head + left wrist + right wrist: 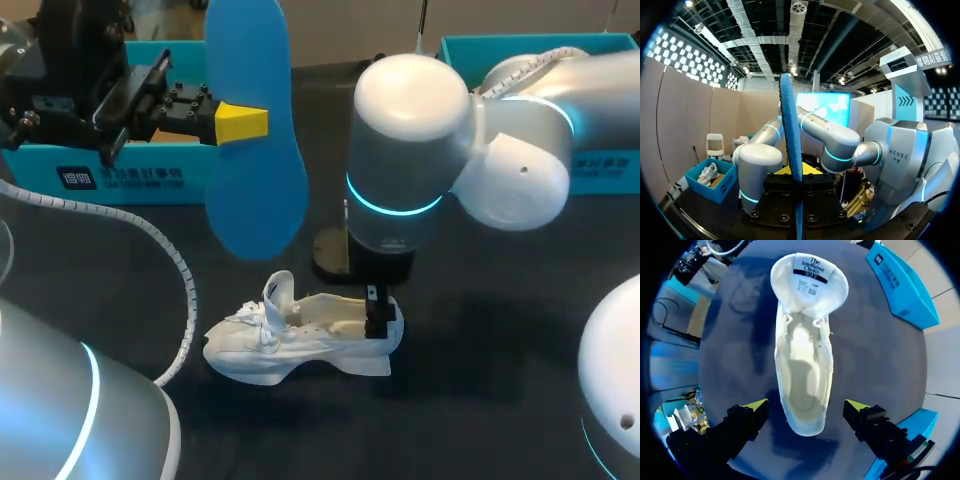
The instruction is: Take the shoe out of the shoebox, open the shoe tongue, remove and reinsert the insole, then place the shoe into the shoebox
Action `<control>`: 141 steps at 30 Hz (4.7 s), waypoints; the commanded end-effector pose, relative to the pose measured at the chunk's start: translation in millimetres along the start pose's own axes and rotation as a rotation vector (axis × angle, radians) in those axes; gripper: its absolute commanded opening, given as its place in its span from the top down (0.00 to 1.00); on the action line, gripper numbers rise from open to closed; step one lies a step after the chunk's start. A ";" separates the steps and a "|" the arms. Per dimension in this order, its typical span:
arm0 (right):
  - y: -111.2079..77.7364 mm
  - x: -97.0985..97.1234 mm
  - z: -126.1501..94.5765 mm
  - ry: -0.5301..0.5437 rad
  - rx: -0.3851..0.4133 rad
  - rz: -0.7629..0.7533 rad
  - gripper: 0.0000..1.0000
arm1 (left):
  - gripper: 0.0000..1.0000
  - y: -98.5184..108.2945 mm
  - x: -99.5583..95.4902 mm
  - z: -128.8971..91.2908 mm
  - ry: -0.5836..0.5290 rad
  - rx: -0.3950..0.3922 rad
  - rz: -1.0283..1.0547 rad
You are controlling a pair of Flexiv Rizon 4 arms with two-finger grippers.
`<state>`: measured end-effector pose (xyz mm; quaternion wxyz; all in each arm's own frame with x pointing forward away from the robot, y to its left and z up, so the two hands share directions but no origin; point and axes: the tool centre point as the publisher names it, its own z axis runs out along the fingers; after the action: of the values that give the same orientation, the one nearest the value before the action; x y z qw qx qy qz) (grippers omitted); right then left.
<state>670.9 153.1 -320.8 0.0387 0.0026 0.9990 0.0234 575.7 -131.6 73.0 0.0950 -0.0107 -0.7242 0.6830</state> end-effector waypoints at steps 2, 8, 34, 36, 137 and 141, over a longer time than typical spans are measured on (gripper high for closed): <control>16.0 -8.2 -3.9 -0.012 0.005 -0.041 0.00 | 1.00 -0.2 -1.0 0.8 0.001 -0.003 0.000; 34.6 -22.0 4.7 -0.017 0.009 -0.100 0.00 | 1.00 -0.2 -1.0 0.8 0.001 -0.003 0.000; 47.5 -24.7 62.7 -0.021 0.032 -0.109 1.00 | 1.00 -0.2 -1.0 0.8 0.001 -0.003 0.000; 47.5 -24.6 62.8 -0.022 0.033 -0.110 1.00 | 1.00 -0.2 -1.0 0.8 0.001 -0.003 0.000; 5.1 -16.7 15.3 0.348 -0.174 1.354 1.00 | 1.00 -0.2 -1.0 0.8 0.001 -0.003 0.000; 3.3 -16.0 19.8 0.356 -0.186 1.358 1.00 | 1.00 -0.2 -1.0 0.8 0.001 -0.003 0.000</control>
<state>694.1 163.9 -337.5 -0.1486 0.6167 0.7647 0.1131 575.5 -131.4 73.2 0.0948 -0.0103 -0.7241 0.6831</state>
